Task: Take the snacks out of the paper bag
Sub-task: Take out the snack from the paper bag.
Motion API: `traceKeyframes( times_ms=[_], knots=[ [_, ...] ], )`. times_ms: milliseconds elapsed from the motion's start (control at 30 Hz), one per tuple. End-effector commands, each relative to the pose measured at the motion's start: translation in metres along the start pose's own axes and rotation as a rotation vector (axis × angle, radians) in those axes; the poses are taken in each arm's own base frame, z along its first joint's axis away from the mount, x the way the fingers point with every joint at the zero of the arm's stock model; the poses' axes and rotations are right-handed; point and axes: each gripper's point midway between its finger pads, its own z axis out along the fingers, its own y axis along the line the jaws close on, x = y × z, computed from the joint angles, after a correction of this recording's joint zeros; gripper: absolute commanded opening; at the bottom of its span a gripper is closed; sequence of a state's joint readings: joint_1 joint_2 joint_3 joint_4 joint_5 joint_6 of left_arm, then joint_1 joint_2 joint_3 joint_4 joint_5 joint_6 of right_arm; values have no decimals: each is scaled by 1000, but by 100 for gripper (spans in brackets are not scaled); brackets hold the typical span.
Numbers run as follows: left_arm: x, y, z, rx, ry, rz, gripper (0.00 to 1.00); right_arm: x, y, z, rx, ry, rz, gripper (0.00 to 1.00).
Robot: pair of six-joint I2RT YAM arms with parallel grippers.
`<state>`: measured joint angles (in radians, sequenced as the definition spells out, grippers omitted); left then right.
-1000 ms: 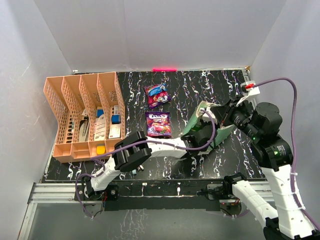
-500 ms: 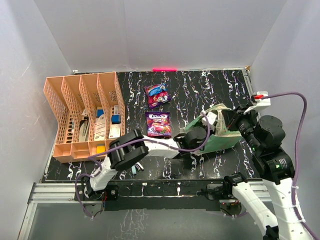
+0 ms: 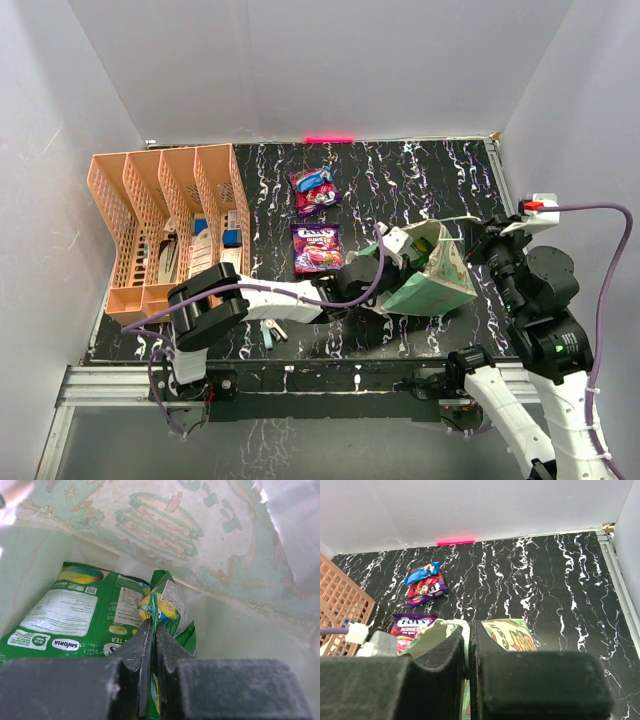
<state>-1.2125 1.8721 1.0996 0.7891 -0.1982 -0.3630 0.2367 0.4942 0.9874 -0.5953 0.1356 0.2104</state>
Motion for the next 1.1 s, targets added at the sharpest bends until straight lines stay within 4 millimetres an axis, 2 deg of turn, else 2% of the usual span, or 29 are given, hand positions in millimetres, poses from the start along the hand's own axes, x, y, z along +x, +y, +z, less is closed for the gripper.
traceKeyframes(
  times_ms=[0,100,200,333,467,567,667,767,867,967,1067],
  knots=[
    [-45,-13,-6,-13,-40,22,0,-43,22,1,-95,-87,-10,7],
    [-61,-15,-9,-74,-26,51,0,-34,45,11,-213,-15,-37,7],
    [-84,-21,-18,-70,-40,65,0,-24,56,17,-272,22,-23,7],
    [-113,-30,-39,-34,-81,76,0,-15,54,21,-268,32,-17,7],
    [-126,-33,-58,-19,-70,96,0,-19,45,19,-217,7,-27,7],
    [-130,-26,-70,-48,-42,105,0,-25,27,18,-117,-13,-31,7],
    [-149,-23,-90,-51,-35,86,0,-28,6,16,-2,-25,-50,7],
    [-176,-23,-111,-43,-58,82,0,-26,-22,15,151,-28,-72,7],
    [-211,-20,-139,-57,-103,103,0,-26,-45,14,272,-26,-117,7],
    [-235,-7,-160,-125,-117,127,0,-32,-67,10,406,-26,-168,7],
    [-248,16,-176,-229,-100,163,0,-46,-85,7,521,-40,-237,7]
  ],
)
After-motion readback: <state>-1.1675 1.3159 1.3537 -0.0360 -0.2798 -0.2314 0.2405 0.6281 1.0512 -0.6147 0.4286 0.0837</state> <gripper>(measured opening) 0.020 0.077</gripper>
